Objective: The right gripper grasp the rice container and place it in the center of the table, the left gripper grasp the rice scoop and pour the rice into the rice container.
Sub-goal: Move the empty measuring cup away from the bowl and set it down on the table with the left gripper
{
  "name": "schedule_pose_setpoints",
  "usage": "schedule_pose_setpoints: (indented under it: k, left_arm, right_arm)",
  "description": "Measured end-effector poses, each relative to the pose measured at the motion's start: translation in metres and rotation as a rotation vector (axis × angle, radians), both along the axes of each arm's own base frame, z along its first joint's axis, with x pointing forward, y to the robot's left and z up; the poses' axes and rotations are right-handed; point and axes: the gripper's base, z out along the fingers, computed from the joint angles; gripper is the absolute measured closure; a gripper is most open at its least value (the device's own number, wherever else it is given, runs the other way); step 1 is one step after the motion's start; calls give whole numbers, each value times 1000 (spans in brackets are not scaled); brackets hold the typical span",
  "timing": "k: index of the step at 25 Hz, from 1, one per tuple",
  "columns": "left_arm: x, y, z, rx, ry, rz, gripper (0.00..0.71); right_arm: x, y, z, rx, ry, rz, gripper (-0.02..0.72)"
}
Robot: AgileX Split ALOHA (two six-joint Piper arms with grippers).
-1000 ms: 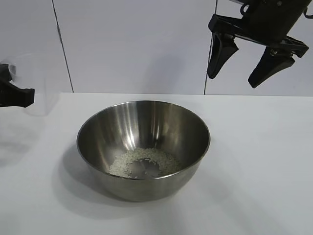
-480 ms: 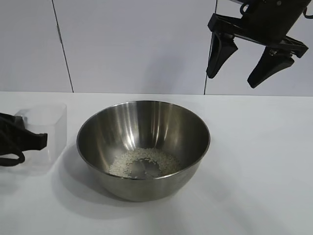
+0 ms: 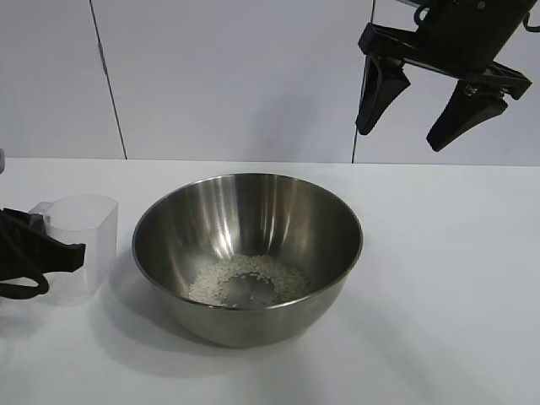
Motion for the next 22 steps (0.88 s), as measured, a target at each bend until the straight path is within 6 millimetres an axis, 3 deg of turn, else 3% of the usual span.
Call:
schedule_pose_setpoints:
  k: [6,9,15,22]
  left_arm:
    - [0,-1,0,-2,0,-14,700]
    - [0,-2,0,-1,-1,-24,664]
    - [0,-2,0,-1,-2,-26,424]
    - [0,-2,0,-1,-3,-26,240]
  right_arm:
    - [0,0,0,2,0,0,126]
    - [0,0,0,3,0,0,126]
    - [0,0,0,3,0,0,126]
    - [0,0,0,4,1,-1,126]
